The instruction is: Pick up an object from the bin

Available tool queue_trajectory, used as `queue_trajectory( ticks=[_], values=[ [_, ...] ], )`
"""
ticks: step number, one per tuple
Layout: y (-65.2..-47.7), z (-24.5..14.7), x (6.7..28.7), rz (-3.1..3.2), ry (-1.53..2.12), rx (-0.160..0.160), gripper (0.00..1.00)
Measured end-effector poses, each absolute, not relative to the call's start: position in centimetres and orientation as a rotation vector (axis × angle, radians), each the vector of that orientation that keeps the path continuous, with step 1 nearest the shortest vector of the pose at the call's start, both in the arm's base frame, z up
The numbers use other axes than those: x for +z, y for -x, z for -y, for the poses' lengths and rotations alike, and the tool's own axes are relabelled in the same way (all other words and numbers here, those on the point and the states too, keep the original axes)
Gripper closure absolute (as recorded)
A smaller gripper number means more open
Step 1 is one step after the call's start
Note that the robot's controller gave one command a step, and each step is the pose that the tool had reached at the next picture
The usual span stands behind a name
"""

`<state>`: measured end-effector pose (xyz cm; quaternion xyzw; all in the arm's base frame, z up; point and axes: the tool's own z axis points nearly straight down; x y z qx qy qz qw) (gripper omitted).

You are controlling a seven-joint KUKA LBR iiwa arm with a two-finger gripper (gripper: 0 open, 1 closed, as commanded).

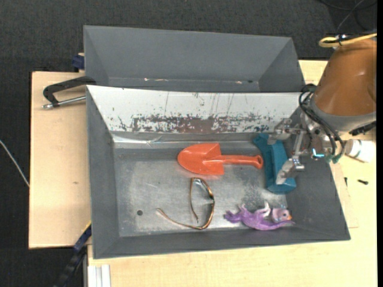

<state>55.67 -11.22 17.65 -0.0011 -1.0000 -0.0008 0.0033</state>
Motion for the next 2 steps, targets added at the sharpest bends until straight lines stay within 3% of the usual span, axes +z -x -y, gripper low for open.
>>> queue_trajectory(
  ticks=[2],
  values=[
    [-55.86,11.19,18.12,3.143,-0.001,0.0,0.0]
  ],
)
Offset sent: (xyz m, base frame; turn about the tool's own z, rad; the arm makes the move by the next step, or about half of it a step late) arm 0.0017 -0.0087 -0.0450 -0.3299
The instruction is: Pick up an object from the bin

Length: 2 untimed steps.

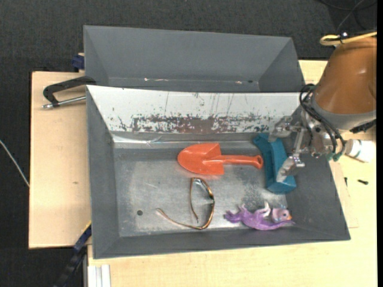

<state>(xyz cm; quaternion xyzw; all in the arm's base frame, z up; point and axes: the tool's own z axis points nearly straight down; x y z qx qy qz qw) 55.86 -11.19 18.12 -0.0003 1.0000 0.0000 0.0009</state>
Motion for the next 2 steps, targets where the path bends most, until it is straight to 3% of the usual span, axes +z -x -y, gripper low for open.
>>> queue_trajectory(
  ticks=[1,2],
  values=[
    [-57.5,8.3,18.3,-3.134,0.086,-0.002,0.0],
    [-57.7,5.9,17.2,-3.127,0.275,0.001,0.0]
  ],
)
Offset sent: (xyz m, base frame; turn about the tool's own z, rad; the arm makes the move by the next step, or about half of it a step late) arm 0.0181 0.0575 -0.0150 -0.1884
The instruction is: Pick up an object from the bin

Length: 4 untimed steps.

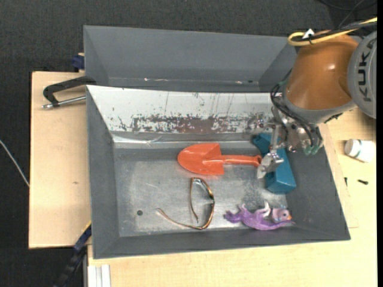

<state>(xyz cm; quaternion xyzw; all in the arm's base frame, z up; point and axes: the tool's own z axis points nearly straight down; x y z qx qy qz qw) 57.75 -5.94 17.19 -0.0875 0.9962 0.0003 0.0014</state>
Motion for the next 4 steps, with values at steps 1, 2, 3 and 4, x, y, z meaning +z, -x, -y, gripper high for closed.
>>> queue_trajectory(
  ticks=[1,2,3,4],
  values=[
    [-59.1,6.4,14.3,-3.112,0.408,0.001,0.0],
    [-59.5,4.9,10.4,-3.086,0.573,0.0,0.0],
    [-59.6,4.2,9.1,-3.077,0.633,0.003,0.0],
    [-60.0,4.0,7.8,-3.023,0.833,-0.001,1.0]
  ],
)
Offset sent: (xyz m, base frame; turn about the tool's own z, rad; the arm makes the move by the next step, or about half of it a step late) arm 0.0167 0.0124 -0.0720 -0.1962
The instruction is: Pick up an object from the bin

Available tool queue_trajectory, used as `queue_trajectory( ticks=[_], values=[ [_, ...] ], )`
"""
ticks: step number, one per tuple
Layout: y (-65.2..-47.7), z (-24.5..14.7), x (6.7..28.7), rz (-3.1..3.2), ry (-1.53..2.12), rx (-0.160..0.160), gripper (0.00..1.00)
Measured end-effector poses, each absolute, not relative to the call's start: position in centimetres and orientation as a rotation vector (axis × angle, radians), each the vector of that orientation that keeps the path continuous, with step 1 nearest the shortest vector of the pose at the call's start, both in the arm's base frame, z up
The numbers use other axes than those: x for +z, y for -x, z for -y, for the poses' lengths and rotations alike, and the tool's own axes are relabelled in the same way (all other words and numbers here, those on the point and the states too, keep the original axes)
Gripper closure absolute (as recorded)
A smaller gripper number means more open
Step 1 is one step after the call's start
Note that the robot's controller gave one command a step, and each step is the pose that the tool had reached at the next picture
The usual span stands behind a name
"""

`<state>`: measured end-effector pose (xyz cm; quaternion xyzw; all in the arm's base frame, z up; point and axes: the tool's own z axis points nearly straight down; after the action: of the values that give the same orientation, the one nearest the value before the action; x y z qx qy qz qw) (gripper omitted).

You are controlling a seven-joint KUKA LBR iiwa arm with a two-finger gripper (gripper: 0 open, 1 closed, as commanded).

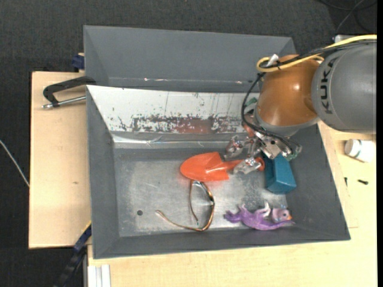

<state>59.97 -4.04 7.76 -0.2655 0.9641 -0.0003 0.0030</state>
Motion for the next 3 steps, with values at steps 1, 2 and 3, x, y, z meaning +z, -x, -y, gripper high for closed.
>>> queue_trajectory(
  ticks=[1,2,3],
  values=[
    [-60.0,4.0,7.8,-3.023,0.833,-0.001,1.0],
    [-59.5,3.2,12.0,-3.019,0.865,0.002,1.0],
    [-59.8,5.1,14.4,-3.006,0.881,-0.002,1.0]
  ],
)
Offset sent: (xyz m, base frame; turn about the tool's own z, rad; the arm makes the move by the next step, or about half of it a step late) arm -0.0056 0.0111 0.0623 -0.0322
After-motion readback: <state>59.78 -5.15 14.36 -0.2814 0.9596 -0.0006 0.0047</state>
